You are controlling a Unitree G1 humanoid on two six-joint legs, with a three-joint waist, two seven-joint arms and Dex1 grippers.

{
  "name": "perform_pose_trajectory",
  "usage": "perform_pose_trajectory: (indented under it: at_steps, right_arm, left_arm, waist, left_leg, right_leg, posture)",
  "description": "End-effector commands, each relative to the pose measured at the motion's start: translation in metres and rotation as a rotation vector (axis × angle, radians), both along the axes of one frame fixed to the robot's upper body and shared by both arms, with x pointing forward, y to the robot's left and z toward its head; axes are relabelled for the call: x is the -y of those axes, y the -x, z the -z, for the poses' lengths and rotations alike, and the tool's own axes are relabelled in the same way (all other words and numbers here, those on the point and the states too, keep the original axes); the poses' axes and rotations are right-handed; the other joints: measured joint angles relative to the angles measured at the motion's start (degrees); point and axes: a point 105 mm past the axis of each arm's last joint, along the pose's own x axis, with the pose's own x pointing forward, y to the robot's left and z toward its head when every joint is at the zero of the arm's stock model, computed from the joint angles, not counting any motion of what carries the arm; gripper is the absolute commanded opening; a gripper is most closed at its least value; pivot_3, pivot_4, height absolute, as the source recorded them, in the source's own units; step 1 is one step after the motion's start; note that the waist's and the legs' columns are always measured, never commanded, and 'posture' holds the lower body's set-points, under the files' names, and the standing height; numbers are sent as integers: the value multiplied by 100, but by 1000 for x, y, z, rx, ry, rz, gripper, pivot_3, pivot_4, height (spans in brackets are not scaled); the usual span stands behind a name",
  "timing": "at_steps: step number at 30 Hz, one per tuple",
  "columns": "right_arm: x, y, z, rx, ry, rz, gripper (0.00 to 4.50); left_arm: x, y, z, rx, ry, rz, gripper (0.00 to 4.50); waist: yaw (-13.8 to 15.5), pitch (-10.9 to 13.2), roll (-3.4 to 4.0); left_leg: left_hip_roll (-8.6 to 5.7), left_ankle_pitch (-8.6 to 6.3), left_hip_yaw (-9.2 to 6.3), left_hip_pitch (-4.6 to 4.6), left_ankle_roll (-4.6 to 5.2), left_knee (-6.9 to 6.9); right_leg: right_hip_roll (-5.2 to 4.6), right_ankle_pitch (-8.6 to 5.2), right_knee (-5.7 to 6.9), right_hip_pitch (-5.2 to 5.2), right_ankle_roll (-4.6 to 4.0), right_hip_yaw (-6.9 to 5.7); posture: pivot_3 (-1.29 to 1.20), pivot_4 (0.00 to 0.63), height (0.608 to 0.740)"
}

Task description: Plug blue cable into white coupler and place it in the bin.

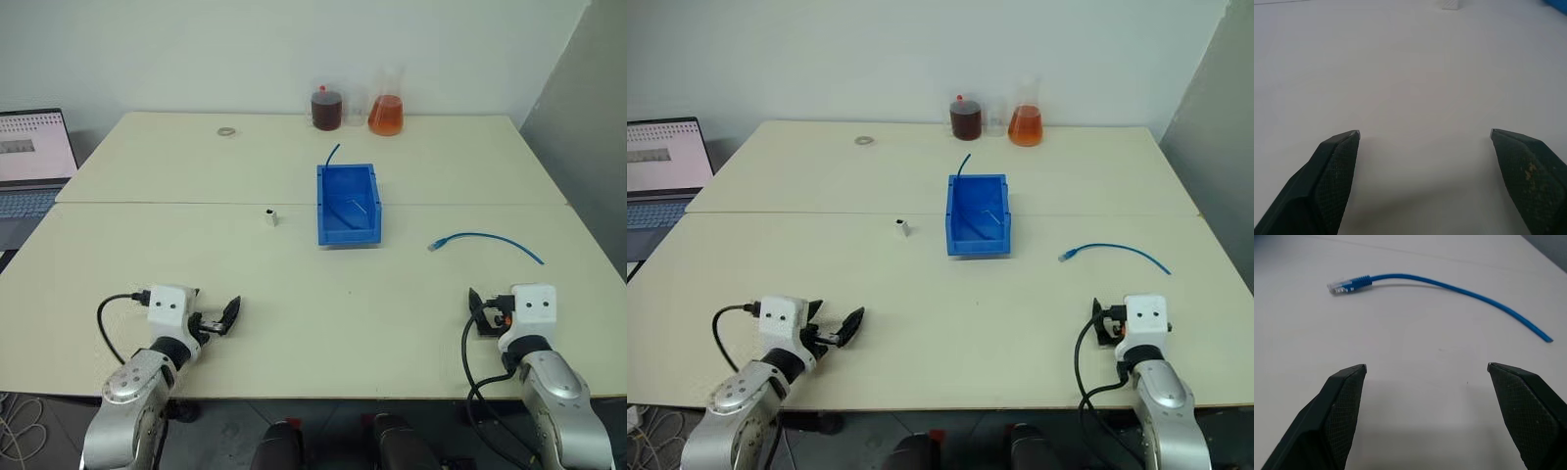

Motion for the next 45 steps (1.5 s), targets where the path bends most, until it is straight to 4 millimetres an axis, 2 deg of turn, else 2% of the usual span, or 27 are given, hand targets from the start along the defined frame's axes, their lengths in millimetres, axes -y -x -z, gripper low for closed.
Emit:
perform_pose_trajectory:
  at_steps: [1, 3, 6, 12, 14, 17, 23, 30, 38, 45]
  right_arm:
    - [-1, -13, -33, 65, 81, -143, 4205]
    - [5, -24, -41, 46, 119, -249, 4205]
    - [11, -44, -54, 6, 182, -424, 4205]
    - [7, -100, -80, -105, 359, -713, 4205]
    - [9, -117, -85, -153, 390, -733, 4205]
    - [19, -131, -82, -236, 396, -727, 4205]
    - [46, -133, -63, -410, 267, -618, 4205]
    - [73, -131, -58, -401, 101, -448, 4205]
    - [73, -135, -52, -386, -57, -359, 4205]
    - [77, -134, -42, -421, -72, -306, 4205]
  left_arm:
    - [57, 2, -29, 29, 29, 394, 4500]
    - [82, 6, -33, 13, -21, 612, 4500]
    - [103, -1, -38, 22, -63, 791, 4500]
    - [143, -22, -43, 79, -85, 976, 4500]
    - [152, -25, -43, 94, -81, 1004, 4500]
    - [159, -27, -41, 104, -78, 1019, 4500]
    - [158, -18, -31, 100, -37, 982, 4500]
    - [148, -4, -22, 64, 9, 897, 4500]
    - [150, -5, -24, 57, 18, 888, 4500]
    - [149, -6, -28, 58, 12, 891, 4500]
  waist:
    - [-2, 3, -1]
    - [-5, 6, -4]
    - [-4, 7, -5]
    - [-128, 20, -4]
    - [-166, 21, -5]
    - [-154, 24, -8]
    - [-81, 26, -9]
    - [-75, 26, -8]
    - [-103, 26, -8]
    - [-118, 26, -7]
  left_leg:
    - [-2, 0, 1, -1, 0, 0]
    - [-3, 0, 2, 0, 0, 3]
    - [-5, 0, 6, 3, 1, 3]
    - [-3, 1, 9, 5, 6, 3]
    - [-3, 2, 8, 4, 7, 1]
    - [-3, 2, 6, -5, 7, 1]
    - [-16, 2, 13, -13, 6, -32]
    - [-16, 2, 18, -11, 5, -41]
    - [-17, 4, 18, 4, 7, -36]
    - [-16, 4, 18, 4, 6, -37]
  right_leg:
    - [0, 1, -1, -2, 1, 1]
    - [0, 1, -2, 1, 1, 0]
    - [1, 2, -5, 6, 2, 1]
    - [8, 19, -7, 6, -27, 4]
    - [9, 20, -6, 2, -29, 6]
    - [5, 20, -6, 0, -32, 2]
    - [-21, 21, -46, -3, -35, 0]
    - [-28, 21, -48, -3, -35, 2]
    - [-21, 21, -21, 1, -34, 5]
    - [-19, 21, -19, 1, -34, 6]
  posture:
    - [0, 150, 740]
    - [0, 150, 740]
    - [0, 150, 740]
    - [0, 150, 740]
    - [0, 150, 740]
    - [0, 150, 740]
    - [0, 150, 740]
    - [0, 150, 740]
    - [0, 150, 740]
    - [0, 150, 740]
